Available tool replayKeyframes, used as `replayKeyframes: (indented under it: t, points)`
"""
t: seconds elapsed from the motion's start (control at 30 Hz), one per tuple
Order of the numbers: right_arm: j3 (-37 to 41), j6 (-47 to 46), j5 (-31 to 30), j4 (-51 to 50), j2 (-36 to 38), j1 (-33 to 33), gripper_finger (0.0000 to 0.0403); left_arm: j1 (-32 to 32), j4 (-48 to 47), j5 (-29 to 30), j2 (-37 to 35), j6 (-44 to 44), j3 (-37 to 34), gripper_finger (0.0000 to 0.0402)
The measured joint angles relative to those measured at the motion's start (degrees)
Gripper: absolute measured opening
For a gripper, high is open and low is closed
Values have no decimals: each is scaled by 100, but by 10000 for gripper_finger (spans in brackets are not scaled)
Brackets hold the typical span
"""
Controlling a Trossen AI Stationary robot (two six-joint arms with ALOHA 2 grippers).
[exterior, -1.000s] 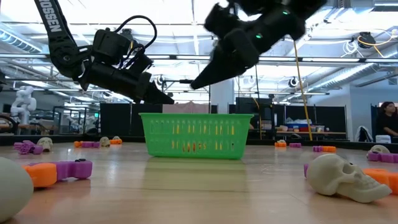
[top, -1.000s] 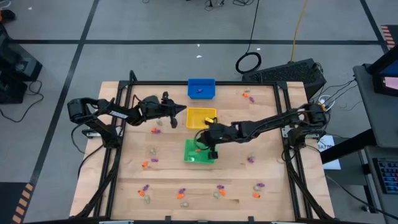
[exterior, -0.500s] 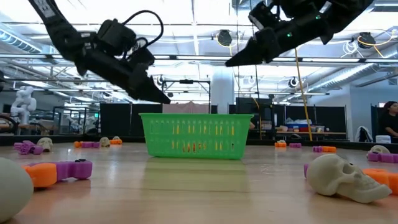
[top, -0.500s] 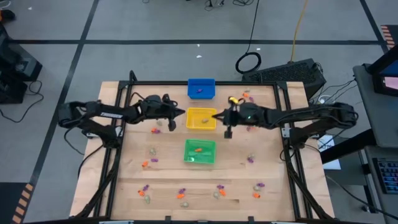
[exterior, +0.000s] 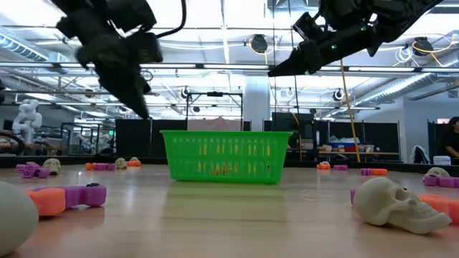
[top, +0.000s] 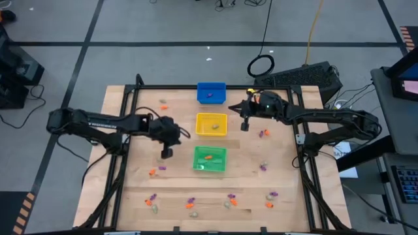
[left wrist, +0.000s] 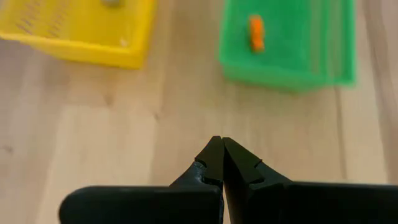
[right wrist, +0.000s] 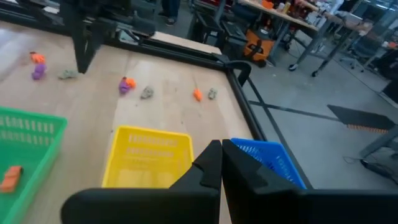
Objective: Sort Halloween decoration
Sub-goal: Put the skull toy into the yellow bin
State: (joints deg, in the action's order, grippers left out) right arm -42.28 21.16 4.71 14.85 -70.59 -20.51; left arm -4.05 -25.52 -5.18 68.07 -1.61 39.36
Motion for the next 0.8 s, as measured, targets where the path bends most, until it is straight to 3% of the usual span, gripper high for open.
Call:
replayKeyframes:
  t: [0.37, 0.67, 0.8]
  points:
    - [-2, -6, 164, 75, -2, -5, 0, 923, -1451, 134, 0, -255, 325, 0]
    - [-2, -93, 246, -98, -2, -5, 0, 969, -1860, 141, 35, 52, 325, 1]
    - [-2, -108, 308, -98, -2, -3, 0, 928, -2074, 141, 170, 93, 325, 24]
